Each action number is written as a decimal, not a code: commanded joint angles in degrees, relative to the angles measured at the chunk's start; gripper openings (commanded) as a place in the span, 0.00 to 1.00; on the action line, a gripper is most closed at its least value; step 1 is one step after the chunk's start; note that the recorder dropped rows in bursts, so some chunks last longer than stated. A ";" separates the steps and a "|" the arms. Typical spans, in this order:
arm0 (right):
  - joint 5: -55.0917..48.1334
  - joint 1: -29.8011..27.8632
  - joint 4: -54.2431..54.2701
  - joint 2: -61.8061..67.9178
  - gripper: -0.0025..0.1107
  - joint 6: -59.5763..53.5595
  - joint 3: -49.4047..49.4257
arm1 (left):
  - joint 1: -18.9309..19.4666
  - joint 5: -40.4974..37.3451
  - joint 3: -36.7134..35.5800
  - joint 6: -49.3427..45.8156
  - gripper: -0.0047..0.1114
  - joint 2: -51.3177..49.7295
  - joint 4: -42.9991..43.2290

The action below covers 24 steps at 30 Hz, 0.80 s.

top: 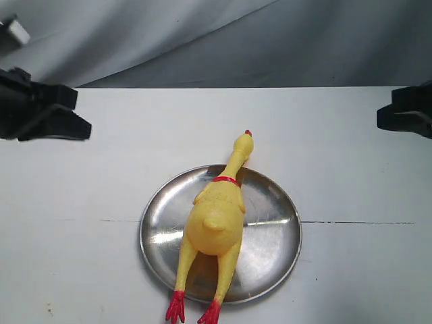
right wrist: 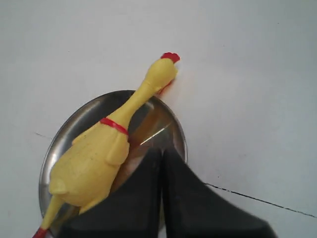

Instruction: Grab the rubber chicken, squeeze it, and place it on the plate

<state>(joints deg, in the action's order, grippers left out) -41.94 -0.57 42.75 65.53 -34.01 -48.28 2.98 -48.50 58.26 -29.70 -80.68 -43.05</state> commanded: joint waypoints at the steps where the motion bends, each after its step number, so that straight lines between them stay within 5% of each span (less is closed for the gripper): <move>1: 6.46 0.19 -2.90 -7.73 0.02 -0.46 0.48 | 0.44 16.31 -2.12 -0.96 0.04 13.82 1.35; 8: 16.99 0.19 -8.45 -30.43 0.02 -0.46 -5.40 | 0.44 30.77 -5.91 4.64 0.04 38.02 12.95; 14: 10.88 0.19 -11.72 -35.13 0.02 -0.46 -18.71 | 0.53 27.28 -5.91 48.25 0.04 48.80 66.08; 16: 11.44 0.19 -12.41 -36.75 0.02 -0.46 -19.50 | 0.53 25.27 -5.91 53.57 0.04 51.53 73.59; 24: 12.53 0.19 -14.18 -45.39 0.02 -0.46 -19.50 | 0.53 24.27 -8.60 55.39 0.04 64.27 76.36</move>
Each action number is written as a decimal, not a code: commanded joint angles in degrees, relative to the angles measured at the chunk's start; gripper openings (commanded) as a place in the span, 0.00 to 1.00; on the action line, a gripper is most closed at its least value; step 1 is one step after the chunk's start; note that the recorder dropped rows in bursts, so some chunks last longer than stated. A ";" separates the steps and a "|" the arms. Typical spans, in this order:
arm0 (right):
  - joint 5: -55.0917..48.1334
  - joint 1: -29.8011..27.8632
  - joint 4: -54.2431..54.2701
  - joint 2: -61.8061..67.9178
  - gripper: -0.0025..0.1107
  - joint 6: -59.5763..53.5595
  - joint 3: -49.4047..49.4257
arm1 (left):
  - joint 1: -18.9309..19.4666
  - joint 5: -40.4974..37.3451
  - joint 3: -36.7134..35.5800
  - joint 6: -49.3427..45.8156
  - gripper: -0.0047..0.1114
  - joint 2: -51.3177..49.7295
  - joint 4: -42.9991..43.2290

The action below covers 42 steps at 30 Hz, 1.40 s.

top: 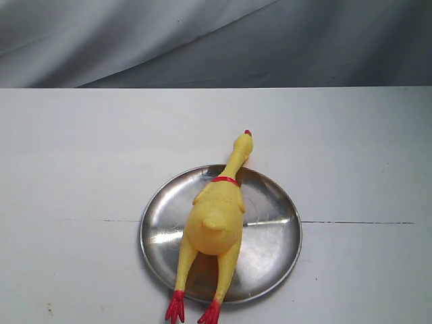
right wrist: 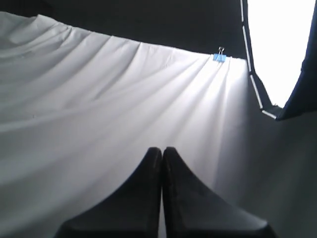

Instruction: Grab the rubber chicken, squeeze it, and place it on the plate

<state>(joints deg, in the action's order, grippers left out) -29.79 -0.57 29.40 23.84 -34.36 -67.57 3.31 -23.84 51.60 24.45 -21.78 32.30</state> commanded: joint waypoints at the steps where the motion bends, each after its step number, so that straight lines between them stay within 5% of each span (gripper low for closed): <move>1: 0.65 0.19 -0.97 -5.19 0.02 -0.25 -0.22 | 0.21 -0.67 -2.83 1.25 0.04 7.09 1.02; 12: -1.05 0.19 -7.42 -17.10 0.02 0.49 2.98 | 0.21 -10.82 -8.40 1.04 0.04 21.63 1.27; 23: -5.47 0.19 -7.28 -23.84 0.02 2.96 16.44 | 0.21 -18.18 -11.97 -2.85 0.04 21.78 -4.77; 34: 12.38 0.19 3.84 -22.02 0.02 3.36 44.31 | 0.09 0.68 -33.13 -0.48 0.04 21.78 -7.69; 38: 19.46 0.19 15.32 -22.02 0.02 3.36 50.68 | 0.09 5.89 -36.54 -0.48 0.04 21.78 -8.46; 42: 20.37 0.19 13.79 -22.02 0.02 3.13 53.11 | 0.09 6.15 -38.33 -0.24 0.04 21.78 -12.49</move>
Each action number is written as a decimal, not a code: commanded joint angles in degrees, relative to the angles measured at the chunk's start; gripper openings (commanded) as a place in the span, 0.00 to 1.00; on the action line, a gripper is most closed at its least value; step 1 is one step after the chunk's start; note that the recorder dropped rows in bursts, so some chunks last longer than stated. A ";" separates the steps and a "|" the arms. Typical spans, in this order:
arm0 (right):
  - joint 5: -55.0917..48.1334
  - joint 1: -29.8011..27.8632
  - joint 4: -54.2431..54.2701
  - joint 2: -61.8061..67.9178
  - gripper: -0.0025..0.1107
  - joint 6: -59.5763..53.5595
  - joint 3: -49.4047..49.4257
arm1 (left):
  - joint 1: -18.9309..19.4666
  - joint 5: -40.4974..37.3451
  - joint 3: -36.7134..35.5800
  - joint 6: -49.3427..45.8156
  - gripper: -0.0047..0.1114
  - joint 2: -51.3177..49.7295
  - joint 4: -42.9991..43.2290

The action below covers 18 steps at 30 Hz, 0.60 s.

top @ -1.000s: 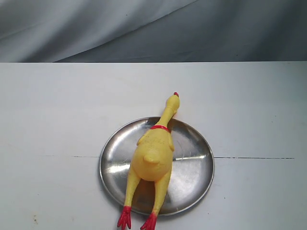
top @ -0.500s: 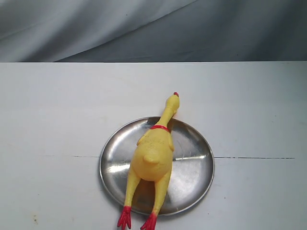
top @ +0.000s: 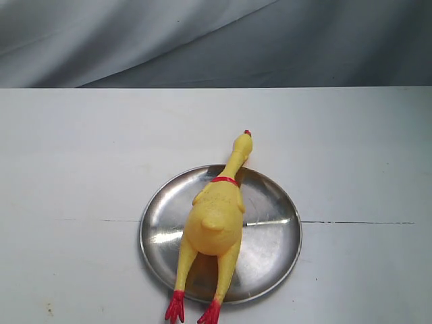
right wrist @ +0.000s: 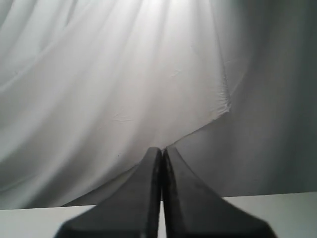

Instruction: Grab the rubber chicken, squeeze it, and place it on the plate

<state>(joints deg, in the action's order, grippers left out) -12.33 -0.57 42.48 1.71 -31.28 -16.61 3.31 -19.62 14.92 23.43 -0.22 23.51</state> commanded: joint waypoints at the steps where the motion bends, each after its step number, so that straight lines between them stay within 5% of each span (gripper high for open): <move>1: 2.91 0.19 -0.51 0.11 0.02 -0.40 2.55 | 0.09 1.93 -2.27 0.78 0.04 0.22 -5.21; 6: 0.86 0.19 -9.72 0.11 0.02 -1.61 5.88 | 0.09 1.93 -6.42 0.78 0.04 0.22 -6.70; 18: 0.33 0.19 -7.86 0.11 0.02 -0.66 7.67 | 0.09 1.83 -8.84 0.78 0.04 0.22 -6.70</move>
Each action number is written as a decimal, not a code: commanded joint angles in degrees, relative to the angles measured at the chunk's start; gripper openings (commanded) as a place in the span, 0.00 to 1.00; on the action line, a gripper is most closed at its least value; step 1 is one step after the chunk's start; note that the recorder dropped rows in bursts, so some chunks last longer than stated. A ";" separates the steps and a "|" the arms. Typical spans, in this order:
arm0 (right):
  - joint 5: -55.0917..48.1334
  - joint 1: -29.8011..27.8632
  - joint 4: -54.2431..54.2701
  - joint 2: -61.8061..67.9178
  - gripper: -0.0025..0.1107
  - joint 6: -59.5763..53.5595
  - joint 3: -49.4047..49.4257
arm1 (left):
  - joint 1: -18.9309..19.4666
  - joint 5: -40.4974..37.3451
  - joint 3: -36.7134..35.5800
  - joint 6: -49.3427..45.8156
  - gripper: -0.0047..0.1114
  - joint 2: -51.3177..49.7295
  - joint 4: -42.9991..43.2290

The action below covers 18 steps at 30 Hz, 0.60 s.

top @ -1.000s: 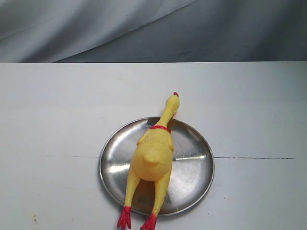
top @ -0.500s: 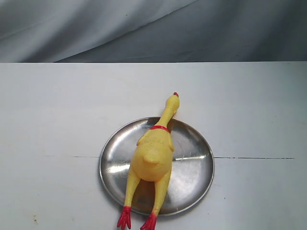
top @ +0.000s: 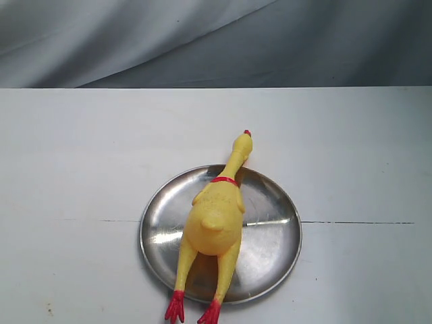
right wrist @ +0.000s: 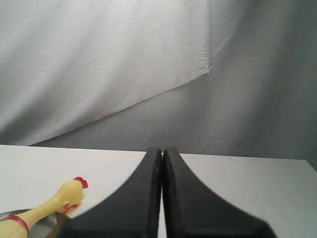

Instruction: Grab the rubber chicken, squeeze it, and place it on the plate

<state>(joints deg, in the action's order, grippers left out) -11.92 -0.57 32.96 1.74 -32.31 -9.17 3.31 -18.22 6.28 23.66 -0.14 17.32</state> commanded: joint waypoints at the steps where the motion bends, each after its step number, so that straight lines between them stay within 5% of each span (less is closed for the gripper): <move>1: -0.08 0.19 2.57 0.08 0.02 0.46 0.23 | 0.09 0.42 -0.20 0.55 0.04 0.14 -0.51; 18: -0.08 0.19 3.68 0.08 0.02 0.62 0.23 | 0.09 0.21 -2.18 1.49 0.04 0.14 -4.30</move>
<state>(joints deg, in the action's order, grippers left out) -11.92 -0.57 36.37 1.74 -31.80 -9.17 3.31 -18.32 4.45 25.39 -0.14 13.62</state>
